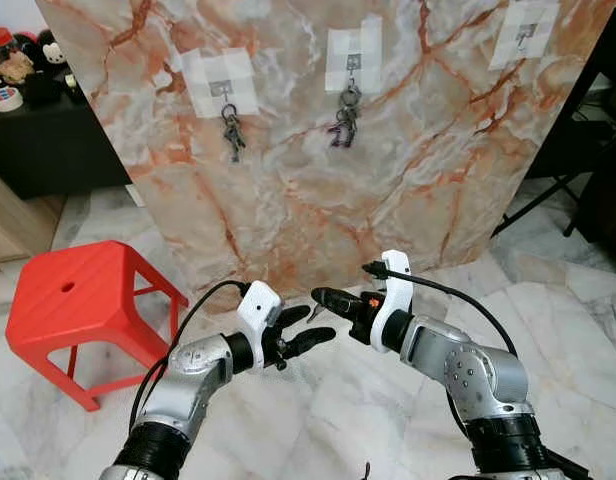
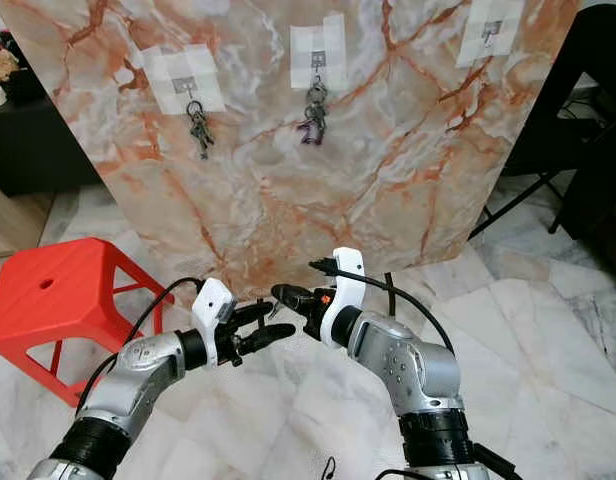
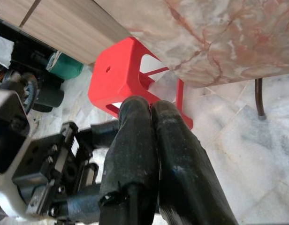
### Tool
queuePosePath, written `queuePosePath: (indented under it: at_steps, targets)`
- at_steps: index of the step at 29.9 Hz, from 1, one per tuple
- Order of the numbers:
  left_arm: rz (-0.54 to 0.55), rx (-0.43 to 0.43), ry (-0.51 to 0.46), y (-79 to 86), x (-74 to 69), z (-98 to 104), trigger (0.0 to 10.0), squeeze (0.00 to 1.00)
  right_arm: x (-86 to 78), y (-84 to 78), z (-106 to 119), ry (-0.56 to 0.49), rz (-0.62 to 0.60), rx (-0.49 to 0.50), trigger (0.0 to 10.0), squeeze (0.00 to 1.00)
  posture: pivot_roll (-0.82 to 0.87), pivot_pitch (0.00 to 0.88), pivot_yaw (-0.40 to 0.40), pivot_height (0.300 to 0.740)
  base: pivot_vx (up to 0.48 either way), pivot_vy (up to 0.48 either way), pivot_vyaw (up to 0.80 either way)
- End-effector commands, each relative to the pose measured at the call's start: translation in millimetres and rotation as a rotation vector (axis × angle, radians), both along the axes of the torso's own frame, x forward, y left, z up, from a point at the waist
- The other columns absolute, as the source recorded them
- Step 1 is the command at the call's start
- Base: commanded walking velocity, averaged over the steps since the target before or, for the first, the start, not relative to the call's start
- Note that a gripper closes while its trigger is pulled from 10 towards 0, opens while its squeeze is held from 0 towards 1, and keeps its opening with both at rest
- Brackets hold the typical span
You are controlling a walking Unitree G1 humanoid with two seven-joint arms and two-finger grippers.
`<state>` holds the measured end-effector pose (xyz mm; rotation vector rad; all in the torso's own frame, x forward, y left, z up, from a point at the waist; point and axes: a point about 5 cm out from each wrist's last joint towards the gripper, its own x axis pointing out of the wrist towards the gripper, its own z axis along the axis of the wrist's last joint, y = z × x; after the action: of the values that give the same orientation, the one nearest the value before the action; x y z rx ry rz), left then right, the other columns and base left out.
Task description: Hang keys on a hook
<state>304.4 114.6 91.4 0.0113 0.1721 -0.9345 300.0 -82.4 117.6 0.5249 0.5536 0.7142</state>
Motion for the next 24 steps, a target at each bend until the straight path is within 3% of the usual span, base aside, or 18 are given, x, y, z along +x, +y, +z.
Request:
queuePosePath:
  at_steps: [1, 2, 3, 4, 5, 24]
  targets:
    - [0.008, 0.012, -0.002, 2.7, 0.2, -1.3, 4.0, 0.00, -1.2, 2.3, 4.6, -0.016, 0.016, 0.003, 10.0, 0.00, 0.00, 0.157, 0.014, 0.740, 0.000, 0.000, 0.00]
    - [0.008, 0.013, -0.003, 2.8, 0.3, -1.3, 4.0, 0.00, -1.2, 2.3, 4.6, -0.016, 0.016, 0.003, 10.0, 0.00, 0.00, 0.157, 0.014, 0.740, 0.000, 0.000, 0.00]
    - [0.009, 0.011, -0.004, 3.0, 0.3, -1.2, 2.2, 0.00, -1.2, 2.4, 4.6, -0.016, 0.016, 0.003, 10.0, 0.00, 0.00, 0.157, 0.014, 0.740, 0.000, 0.000, 0.00]
    - [0.011, 0.008, -0.006, 3.2, 0.5, -1.1, 1.8, 0.00, -1.2, 2.4, 4.5, -0.016, 0.015, 0.003, 10.0, 0.00, 0.00, 0.157, 0.014, 0.740, 0.000, 0.000, 0.00]
    - [0.013, 0.006, -0.007, 3.2, 0.6, -1.0, 0.0, 0.00, -1.2, 2.4, 4.5, -0.016, 0.016, 0.003, 10.0, 0.00, 0.00, 0.158, 0.014, 0.740, 0.000, 0.000, 0.00]
    - [0.006, -0.019, -0.024, 2.9, 0.5, 1.3, 0.0, 0.00, -0.7, 2.6, 3.7, -0.016, 0.017, -0.005, 10.0, 0.00, 0.00, 0.158, 0.013, 0.740, 0.000, 0.000, 0.00]
